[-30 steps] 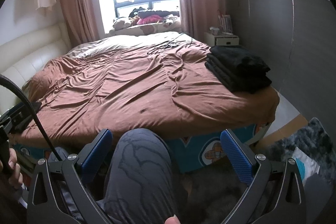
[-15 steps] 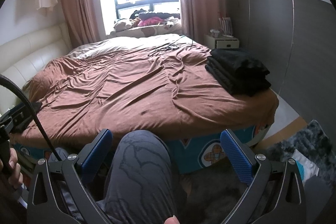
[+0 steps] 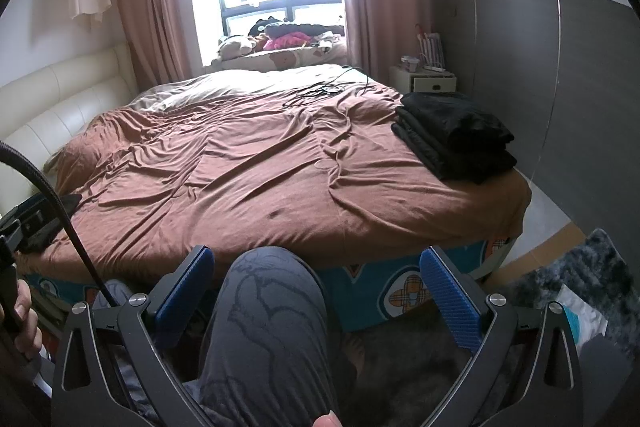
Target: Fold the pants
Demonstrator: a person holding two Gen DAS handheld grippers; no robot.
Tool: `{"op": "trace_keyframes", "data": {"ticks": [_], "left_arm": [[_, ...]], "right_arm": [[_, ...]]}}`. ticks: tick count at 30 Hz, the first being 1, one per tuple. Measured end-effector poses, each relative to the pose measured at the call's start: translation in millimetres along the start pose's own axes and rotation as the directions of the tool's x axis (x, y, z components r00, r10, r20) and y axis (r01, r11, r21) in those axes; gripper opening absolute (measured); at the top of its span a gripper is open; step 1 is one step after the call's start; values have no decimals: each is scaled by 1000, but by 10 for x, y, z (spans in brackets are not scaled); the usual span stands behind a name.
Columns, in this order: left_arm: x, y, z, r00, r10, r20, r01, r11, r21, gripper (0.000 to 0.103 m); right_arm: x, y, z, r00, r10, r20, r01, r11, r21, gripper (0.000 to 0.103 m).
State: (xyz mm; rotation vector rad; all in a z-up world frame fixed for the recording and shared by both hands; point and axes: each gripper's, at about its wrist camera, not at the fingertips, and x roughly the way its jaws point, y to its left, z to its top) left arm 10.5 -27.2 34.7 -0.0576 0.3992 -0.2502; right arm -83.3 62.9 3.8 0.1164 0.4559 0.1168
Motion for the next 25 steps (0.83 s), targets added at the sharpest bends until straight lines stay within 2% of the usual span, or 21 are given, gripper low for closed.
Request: {"op": "trace_keyframes", "data": {"ticks": [25], "left_arm": [[-58, -77, -20, 1000, -5, -5, 6, 1000, 15, 103]], "right_arm": [[-16, -55, -3, 1000, 7, -3, -7, 1000, -2, 103]]}}
